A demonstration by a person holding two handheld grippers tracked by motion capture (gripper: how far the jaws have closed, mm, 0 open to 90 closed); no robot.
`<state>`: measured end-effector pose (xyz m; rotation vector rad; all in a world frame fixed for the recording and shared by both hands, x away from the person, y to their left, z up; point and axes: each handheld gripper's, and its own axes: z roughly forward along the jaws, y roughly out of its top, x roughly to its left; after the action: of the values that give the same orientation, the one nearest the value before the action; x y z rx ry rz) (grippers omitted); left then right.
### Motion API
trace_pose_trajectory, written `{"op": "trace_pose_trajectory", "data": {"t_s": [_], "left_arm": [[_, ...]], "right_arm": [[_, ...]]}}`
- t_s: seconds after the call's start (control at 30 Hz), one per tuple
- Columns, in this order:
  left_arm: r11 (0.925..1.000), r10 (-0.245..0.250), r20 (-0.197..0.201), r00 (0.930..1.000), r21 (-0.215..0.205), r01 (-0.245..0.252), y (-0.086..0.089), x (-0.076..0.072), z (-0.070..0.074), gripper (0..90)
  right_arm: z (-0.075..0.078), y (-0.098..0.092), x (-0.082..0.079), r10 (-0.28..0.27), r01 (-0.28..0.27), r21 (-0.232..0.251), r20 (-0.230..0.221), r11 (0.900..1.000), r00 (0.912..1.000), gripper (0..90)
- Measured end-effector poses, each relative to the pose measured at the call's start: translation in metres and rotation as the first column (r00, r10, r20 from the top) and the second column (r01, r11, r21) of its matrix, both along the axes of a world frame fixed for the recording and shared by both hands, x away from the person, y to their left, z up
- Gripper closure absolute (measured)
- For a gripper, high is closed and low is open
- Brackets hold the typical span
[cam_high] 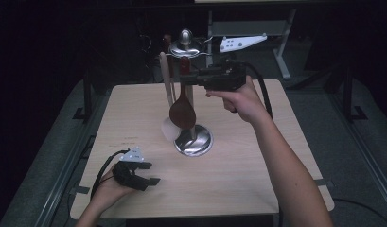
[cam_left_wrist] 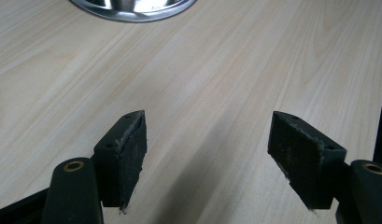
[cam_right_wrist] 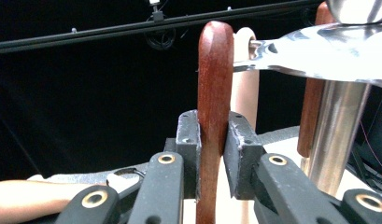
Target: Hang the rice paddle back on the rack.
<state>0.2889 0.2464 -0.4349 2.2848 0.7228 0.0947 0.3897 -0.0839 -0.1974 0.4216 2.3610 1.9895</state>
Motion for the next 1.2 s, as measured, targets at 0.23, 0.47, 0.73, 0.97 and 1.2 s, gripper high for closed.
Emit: {"op": "trace_pose_trajectory", "data": {"t_s": [0.23,0.47,0.73,0.97,1.2], "left_arm": [[1.0000,0.005,-0.008,1.0000,-0.003,-0.005,-0.001,0.000,-0.001,28.1],[1.0000,-0.002,-0.012,0.9999,0.001,0.002,-0.002,-0.001,-0.002,28.3],[1.0000,-0.005,0.000,1.0000,0.008,0.005,0.000,-0.001,-0.005,28.2],[0.9996,-0.017,0.012,0.9998,0.022,0.017,-0.001,0.000,-0.007,26.8],[0.9994,-0.018,0.015,0.9997,0.029,0.017,0.000,0.000,-0.009,26.2]], "right_arm": [[-0.004,-0.003,0.001,-0.036,0.036,0.002,0.005,0.999,0.9994,72.1],[-0.009,-0.012,-0.006,-0.083,0.083,-0.006,0.023,0.997,0.9963,55.9],[-0.025,-0.035,-0.018,-0.167,0.168,-0.026,0.040,0.985,0.9851,40.1],[-0.054,-0.054,-0.031,-0.237,0.242,-0.092,0.057,0.966,0.9697,35.2],[-0.100,-0.069,-0.047,-0.304,0.314,-0.182,0.080,0.932,0.9491,27.5]]}}
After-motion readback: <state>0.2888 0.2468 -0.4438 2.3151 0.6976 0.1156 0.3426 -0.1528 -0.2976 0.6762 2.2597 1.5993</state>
